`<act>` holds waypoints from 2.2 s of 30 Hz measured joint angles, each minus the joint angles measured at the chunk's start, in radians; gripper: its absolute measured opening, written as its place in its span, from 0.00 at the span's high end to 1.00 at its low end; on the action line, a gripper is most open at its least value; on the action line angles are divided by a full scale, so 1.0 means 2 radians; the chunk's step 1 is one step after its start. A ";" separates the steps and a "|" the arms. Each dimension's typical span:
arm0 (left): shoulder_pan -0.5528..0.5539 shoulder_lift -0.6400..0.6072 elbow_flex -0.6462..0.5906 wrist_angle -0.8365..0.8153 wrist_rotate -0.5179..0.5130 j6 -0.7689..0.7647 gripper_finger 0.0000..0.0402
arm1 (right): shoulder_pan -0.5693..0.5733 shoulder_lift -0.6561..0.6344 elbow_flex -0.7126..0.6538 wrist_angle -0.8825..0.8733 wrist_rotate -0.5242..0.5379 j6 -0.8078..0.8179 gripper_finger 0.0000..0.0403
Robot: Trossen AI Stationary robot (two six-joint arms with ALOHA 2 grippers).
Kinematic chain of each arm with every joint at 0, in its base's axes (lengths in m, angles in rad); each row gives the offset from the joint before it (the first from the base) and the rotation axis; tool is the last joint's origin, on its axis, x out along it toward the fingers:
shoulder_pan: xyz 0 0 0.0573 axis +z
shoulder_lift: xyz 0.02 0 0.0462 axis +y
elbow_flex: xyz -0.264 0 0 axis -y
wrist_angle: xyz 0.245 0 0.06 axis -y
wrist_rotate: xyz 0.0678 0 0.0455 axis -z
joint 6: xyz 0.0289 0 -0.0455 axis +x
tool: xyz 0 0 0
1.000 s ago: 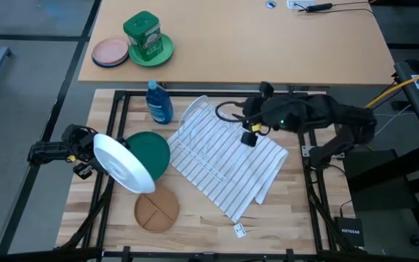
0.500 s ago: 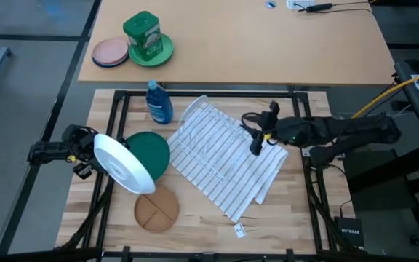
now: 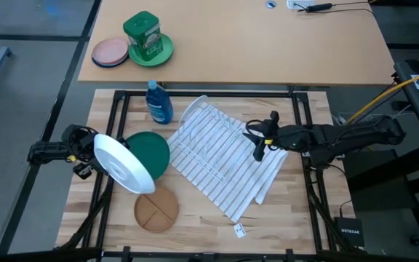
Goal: Sort dishes
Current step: Put the white plate into the white dish rack
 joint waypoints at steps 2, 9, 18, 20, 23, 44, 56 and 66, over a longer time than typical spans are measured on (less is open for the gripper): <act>0.000 0.000 0.000 -0.001 0.000 0.001 0.92 | 0.000 0.002 0.000 -0.001 -0.001 0.000 0.65; 0.000 0.000 0.000 -0.001 0.000 0.000 0.92 | 0.000 0.002 0.000 -0.001 -0.001 0.000 0.65; 0.000 0.000 0.000 0.000 0.000 -0.005 0.92 | 0.000 0.002 0.000 -0.002 -0.001 0.000 0.65; 0.000 0.000 0.000 0.000 0.000 -0.004 0.92 | 0.000 0.002 0.000 -0.002 -0.001 0.000 0.65; 0.000 0.000 0.000 0.000 0.000 0.006 0.92 | 0.000 0.002 0.000 -0.002 -0.001 -0.001 0.65; 0.001 0.000 0.000 -0.039 -0.004 0.072 0.92 | 0.000 0.003 0.000 -0.002 -0.001 -0.001 0.65; 0.032 0.000 0.000 -0.039 -0.011 0.068 0.92 | 0.000 0.003 0.000 -0.002 -0.001 -0.001 0.65; 0.058 0.000 0.000 -0.046 -0.034 0.020 0.92 | 0.000 0.003 0.000 -0.001 -0.001 -0.001 0.65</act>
